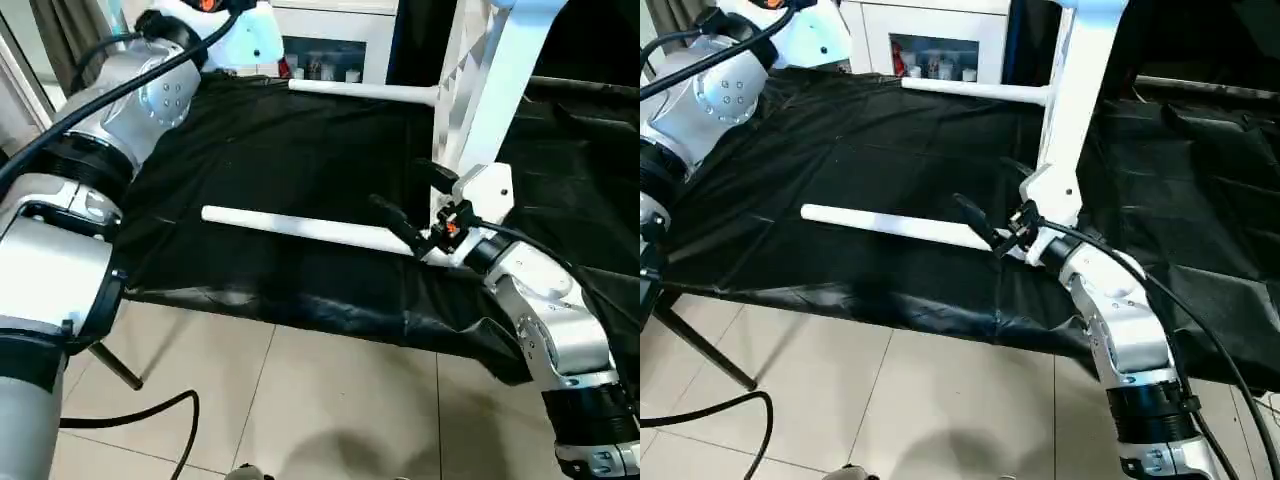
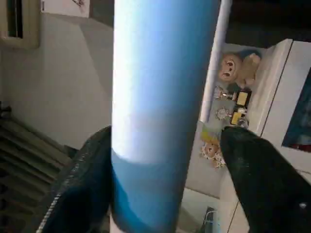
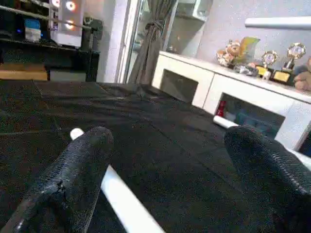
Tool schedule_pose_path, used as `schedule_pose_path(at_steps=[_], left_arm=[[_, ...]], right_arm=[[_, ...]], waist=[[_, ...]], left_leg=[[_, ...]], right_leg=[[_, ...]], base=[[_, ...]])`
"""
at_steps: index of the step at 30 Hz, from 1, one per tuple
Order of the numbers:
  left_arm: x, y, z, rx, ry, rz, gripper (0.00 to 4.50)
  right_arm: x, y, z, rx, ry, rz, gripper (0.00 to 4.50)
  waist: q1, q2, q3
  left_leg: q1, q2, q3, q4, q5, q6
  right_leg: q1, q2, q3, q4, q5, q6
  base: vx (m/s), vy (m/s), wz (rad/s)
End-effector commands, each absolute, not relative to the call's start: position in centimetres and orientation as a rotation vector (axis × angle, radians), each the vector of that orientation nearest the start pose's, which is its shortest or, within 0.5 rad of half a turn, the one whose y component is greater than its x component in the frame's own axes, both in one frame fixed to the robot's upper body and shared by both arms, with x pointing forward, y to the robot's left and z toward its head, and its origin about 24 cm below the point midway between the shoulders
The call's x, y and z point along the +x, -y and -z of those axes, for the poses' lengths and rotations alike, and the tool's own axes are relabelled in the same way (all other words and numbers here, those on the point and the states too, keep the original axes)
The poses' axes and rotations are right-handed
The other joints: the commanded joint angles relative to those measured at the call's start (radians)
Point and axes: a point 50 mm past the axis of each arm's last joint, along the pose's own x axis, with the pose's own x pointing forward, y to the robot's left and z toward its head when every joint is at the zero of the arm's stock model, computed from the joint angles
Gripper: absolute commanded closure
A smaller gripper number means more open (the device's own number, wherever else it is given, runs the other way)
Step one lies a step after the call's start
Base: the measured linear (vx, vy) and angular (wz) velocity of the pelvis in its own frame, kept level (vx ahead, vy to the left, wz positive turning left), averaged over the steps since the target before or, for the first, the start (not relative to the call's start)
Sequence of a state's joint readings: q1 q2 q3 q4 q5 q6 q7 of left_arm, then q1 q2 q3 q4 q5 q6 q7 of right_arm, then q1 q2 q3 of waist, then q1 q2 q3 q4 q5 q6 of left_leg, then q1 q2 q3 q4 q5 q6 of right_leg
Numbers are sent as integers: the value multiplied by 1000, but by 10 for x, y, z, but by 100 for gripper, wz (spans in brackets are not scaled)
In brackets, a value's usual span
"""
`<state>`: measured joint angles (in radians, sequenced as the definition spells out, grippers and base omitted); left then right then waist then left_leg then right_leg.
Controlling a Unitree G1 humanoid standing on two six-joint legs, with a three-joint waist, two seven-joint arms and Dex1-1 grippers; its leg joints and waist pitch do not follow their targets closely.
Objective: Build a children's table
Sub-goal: Flip table
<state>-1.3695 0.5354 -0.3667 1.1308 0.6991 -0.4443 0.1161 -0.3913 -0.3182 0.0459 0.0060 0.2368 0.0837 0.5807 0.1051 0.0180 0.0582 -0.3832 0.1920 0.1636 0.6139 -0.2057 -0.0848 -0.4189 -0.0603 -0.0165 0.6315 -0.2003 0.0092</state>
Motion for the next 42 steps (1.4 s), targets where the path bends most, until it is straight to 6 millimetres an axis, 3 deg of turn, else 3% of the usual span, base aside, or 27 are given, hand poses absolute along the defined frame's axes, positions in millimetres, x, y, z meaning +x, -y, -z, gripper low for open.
schedule_pose_path(at_steps=[1,2,4,9,13,16,20,33,37,42], left_arm=[[413,-160,-296,1381,599,67,131],[413,-161,-296,1382,598,66,160],[414,-161,-295,1382,584,75,170],[416,-161,-293,1357,534,119,216],[418,-160,-287,1283,445,198,244],[420,-160,-283,1101,334,279,266],[422,-163,-282,1025,279,279,267],[426,-173,-277,834,141,255,267],[426,-174,-275,860,132,253,267],[426,-174,-273,800,113,248,267]], right_arm=[[300,138,-150,-135,296,-755,43],[298,137,-151,-121,298,-770,43],[296,135,-150,-103,298,-792,43],[294,135,-150,-91,297,-798,43],[295,137,-149,-98,292,-781,43],[295,138,-149,-112,292,-774,43],[297,139,-149,-120,301,-766,43],[300,150,-155,-128,320,-692,43],[299,160,-149,-122,244,-662,43],[302,175,-135,-124,180,-493,43]], waist=[[3,-3,-78],[4,-5,-78],[7,-1,-79],[8,-4,-77],[8,-5,-73],[9,-6,-67],[10,-7,-64],[14,-8,-66],[14,-5,-66],[14,-3,-69]], left_leg=[[12,15,-6,-59,-32,7],[12,16,-6,-58,-37,9],[14,17,-7,-59,-35,9],[14,16,-7,-61,-49,-6],[15,16,-6,-64,-74,-11],[20,20,-5,-70,-119,-18],[22,20,-5,-74,-144,-20],[17,15,-4,-71,-108,6],[15,13,-4,-71,-96,9],[15,13,-4,-71,-87,-1]], right_leg=[[74,-55,30,-45,168,-223],[75,-55,31,-45,170,-224],[73,-55,30,-43,171,-224],[73,-56,31,-46,151,-224],[71,-58,31,-52,93,-223],[66,-63,33,-61,0,-221],[68,-64,36,-68,-68,-205],[69,-63,35,-74,-124,-178],[69,-60,33,-76,-138,-166],[67,-60,33,-75,-120,-167]], base=[[0,0,0],[0,0,0],[0,0,0],[0,0,0],[0,0,0],[0,0,0],[0,0,0],[0,0,0],[0,0,0],[0,0,0]])
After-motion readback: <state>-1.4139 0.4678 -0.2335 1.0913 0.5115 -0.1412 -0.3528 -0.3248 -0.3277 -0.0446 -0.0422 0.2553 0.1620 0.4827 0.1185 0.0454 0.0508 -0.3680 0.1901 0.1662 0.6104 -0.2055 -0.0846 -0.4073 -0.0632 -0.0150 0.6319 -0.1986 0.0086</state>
